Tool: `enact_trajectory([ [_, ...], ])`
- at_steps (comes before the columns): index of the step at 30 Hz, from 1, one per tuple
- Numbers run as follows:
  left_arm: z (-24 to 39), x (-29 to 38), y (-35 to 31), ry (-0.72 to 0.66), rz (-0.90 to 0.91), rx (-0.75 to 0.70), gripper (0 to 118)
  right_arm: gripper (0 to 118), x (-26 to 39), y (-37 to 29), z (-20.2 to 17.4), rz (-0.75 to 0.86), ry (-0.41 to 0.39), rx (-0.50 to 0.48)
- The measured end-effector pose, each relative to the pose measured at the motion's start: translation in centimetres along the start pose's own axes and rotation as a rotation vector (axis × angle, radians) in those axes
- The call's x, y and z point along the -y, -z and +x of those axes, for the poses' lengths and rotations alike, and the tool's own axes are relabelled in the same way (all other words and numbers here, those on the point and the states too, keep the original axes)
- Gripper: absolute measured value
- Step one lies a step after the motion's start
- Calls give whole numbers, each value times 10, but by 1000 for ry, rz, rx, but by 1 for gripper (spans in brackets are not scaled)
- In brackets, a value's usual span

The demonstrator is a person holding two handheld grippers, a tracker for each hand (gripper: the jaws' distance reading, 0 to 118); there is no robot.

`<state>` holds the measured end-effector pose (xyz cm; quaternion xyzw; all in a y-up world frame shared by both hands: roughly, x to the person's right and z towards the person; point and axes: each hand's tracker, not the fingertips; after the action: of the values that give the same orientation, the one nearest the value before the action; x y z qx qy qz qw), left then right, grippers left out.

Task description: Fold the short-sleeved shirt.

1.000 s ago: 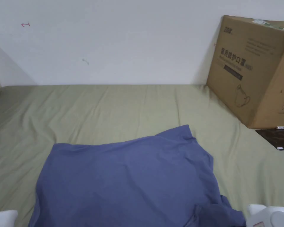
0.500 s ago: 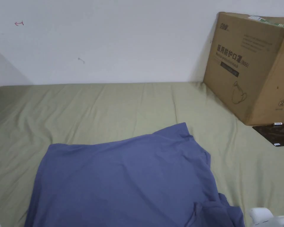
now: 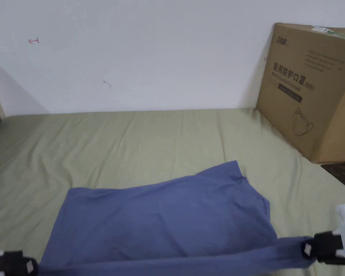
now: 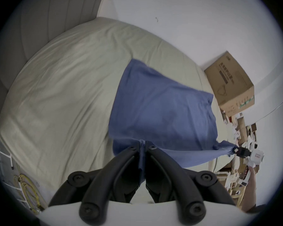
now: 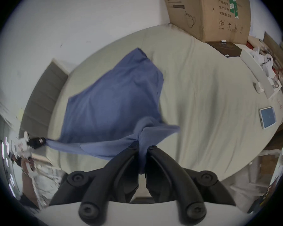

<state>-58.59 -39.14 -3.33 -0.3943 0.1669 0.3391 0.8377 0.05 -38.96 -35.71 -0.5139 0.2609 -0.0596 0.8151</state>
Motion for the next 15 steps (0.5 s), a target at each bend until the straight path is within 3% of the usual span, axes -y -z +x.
enact_trajectory([
  [3,6,-38,29,-47,7,6,4,5,-39,26,-8,3,78,-1],
  [9,8,-82,109,-102,-38,-58,6,5,-90,113,-21,-66,86,89],
  [11,6,-85,126,-106,-44,-68,21,7,-93,133,-23,-51,111,106],
  [12,5,-83,133,-116,-44,-74,39,20,-92,139,-25,-28,121,109],
  [13,4,-82,136,-123,-42,-83,78,63,-98,151,-12,-4,142,118],
  [14,4,-82,139,-131,-43,-87,100,95,-96,152,-12,19,160,140],
  [15,4,-79,140,-140,-48,-80,105,111,-95,153,-12,22,172,160],
])
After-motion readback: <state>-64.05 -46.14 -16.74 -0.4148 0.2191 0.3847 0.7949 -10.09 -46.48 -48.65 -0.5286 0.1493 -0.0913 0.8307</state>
